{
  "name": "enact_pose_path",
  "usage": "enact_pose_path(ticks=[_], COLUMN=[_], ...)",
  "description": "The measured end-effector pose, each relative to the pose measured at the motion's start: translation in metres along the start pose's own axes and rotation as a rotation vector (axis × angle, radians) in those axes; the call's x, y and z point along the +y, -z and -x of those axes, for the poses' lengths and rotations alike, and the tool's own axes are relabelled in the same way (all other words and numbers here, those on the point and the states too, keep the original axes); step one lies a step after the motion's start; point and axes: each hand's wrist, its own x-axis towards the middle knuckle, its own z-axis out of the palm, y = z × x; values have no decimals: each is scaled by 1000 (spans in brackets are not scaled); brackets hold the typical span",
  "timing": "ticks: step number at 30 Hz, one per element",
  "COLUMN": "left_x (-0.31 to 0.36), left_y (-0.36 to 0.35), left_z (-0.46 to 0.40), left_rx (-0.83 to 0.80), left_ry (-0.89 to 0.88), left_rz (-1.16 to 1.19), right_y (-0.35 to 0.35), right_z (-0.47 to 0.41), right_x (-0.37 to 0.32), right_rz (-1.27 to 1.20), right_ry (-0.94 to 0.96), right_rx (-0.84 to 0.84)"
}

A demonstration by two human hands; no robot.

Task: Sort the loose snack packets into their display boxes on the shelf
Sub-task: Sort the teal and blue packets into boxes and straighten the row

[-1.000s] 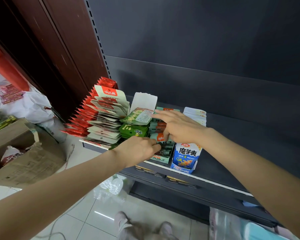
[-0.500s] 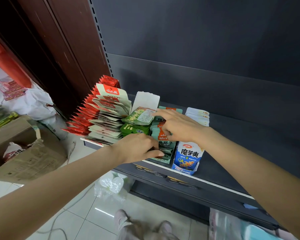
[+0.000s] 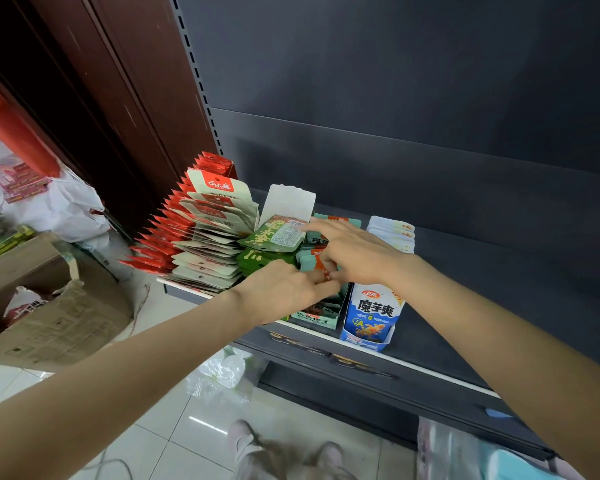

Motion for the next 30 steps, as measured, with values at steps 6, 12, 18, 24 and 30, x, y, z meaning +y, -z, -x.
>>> enact_pose_path(ticks=[6,12,18,24,30], left_x=[6,-1,2,-4,-8], left_y=[7,-3,4,5,-6], left_z=[-8,-4,-11,-7,3], left_rx=[-167,-74,-141,-160,51], left_ry=[8,-11,-48,-88,-85], left_rz=[-99,-59,-70,-98,15], right_y=[-1,-2,-1,-2,-5], right_z=[0,-3,0,-1,-3], right_x=[0,1,0,0,3], right_rz=[-8,-9,-20,-31,-45], right_ry=[-7,-10,-17,-27,-25], right_rx=[3,-1,9,3,8])
